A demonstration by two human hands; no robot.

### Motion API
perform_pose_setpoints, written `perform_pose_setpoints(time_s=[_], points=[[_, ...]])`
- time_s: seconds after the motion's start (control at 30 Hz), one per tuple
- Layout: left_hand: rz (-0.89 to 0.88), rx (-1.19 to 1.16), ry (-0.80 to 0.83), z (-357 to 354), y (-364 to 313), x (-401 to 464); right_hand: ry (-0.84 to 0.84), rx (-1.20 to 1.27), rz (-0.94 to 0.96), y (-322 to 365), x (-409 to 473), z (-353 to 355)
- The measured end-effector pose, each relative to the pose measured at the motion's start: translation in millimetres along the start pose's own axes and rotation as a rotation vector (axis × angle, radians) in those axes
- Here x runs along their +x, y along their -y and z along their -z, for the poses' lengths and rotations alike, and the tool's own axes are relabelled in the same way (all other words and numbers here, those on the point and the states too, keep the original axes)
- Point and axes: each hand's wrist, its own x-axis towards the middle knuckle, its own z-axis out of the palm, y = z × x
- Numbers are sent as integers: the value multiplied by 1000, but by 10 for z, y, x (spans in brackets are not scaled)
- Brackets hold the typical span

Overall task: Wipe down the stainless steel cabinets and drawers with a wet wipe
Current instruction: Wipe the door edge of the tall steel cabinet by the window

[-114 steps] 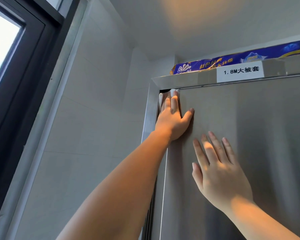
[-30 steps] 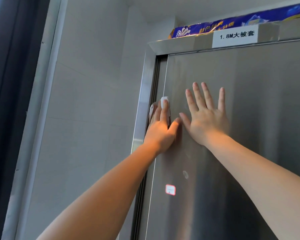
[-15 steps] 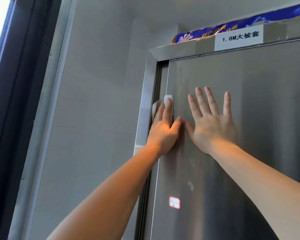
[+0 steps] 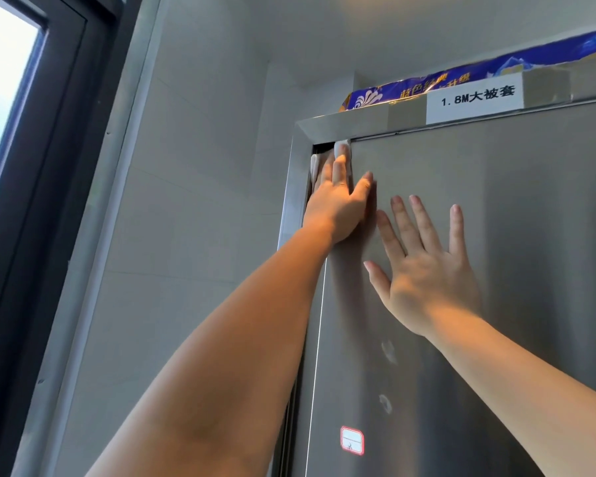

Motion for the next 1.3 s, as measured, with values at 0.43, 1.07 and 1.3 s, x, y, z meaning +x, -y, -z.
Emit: perform_pose_setpoints(time_s=[0.43,1.07,1.3], points=[[20,23,29,-11,34,-38,-17,-23,3,1,-14,-28],[25,41,88,-184,418,-1554,75,57,25,-60,-22,63],[51,86,172,-167,518,-2033,55,331,-7,59,-671,182]])
